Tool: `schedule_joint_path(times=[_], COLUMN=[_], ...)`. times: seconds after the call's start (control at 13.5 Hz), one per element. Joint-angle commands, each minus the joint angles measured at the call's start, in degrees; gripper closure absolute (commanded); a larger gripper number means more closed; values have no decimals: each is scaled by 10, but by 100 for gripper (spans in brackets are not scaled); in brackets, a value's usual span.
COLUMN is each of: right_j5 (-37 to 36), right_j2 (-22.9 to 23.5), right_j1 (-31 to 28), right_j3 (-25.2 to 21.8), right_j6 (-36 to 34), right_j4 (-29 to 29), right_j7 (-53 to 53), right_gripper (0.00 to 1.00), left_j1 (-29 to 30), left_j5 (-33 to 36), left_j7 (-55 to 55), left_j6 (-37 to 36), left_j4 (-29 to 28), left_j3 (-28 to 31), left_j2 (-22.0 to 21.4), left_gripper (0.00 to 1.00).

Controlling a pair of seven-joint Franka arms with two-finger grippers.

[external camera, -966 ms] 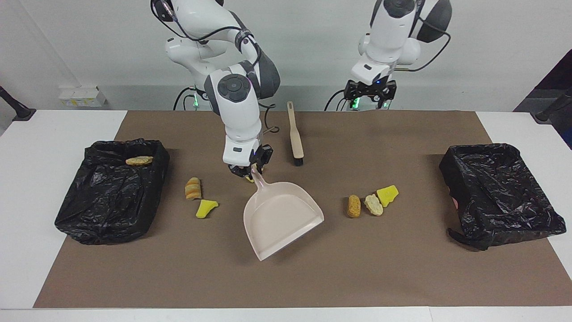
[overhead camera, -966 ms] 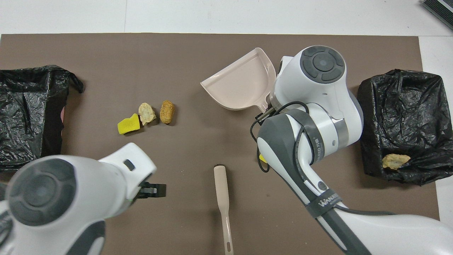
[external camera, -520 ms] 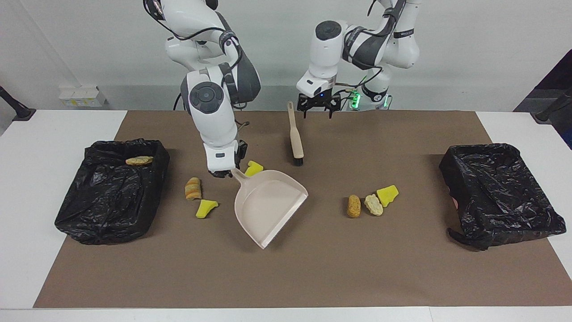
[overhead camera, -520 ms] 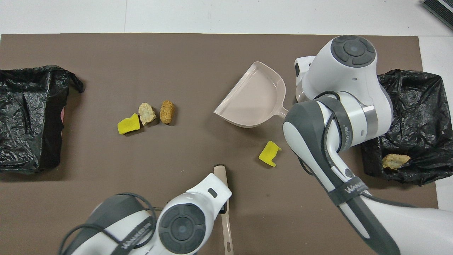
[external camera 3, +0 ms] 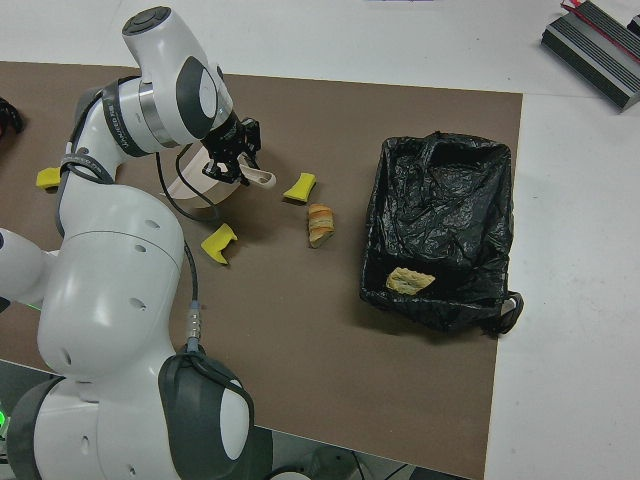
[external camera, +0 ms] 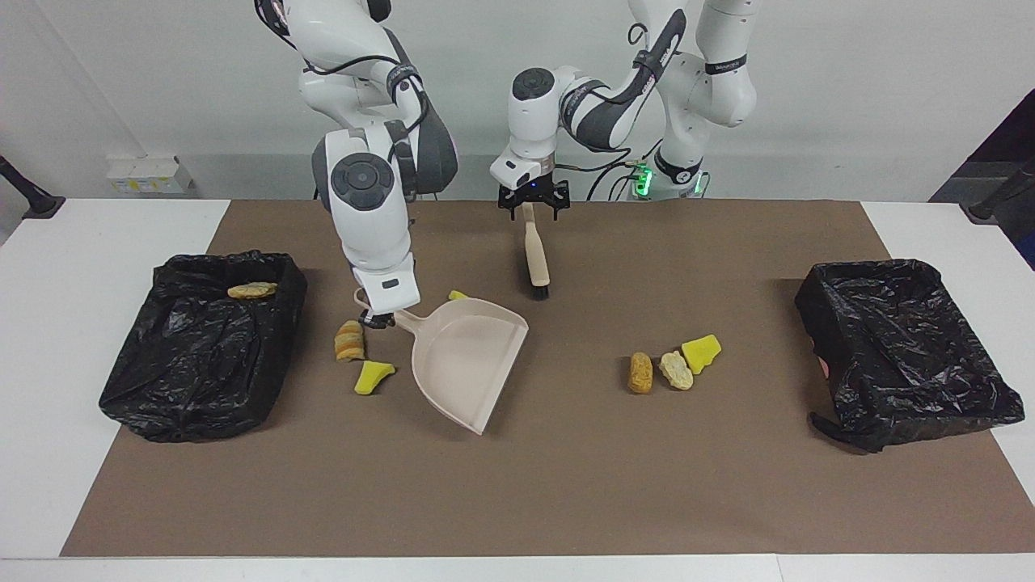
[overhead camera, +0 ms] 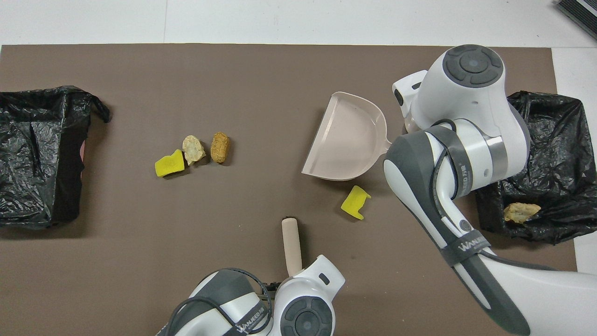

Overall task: Sweep and dump trash in bin
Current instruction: 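Lift the dustpan with the right gripper while the left gripper grasps the brush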

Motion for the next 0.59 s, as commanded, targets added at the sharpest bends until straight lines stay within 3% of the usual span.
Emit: schedule_joint_path(times=[0.0,0.22,0.3,0.37,0.52], right_j5=[-9,-28,-28,-28,-29], right_j2=[-21,-37,-37,-38,-37], right_j1=[-6,2,1,1,1], right_j3=[7,7,7,8,8], right_j6=[-6,-4,-4,-3,-3], right_j4=[-24,-49,-49,-51,-51], right_j7=[-40,-44,-45,-44,-44], right_gripper=[100,100,100,100,100], left_j1=[-43,-37,-36,-35,-33], left_j5=[-3,-3,-3,-3,-3], left_j7=[-22,-19,-19,-18,-18], left_j6=[25,19,16,14,6], left_j4=[-31,-15,-11,-10,-2], left_j3=[12,13,13,13,16], left_j2=[11,20,22,20,18], left_gripper=[0,0,8,26,39])
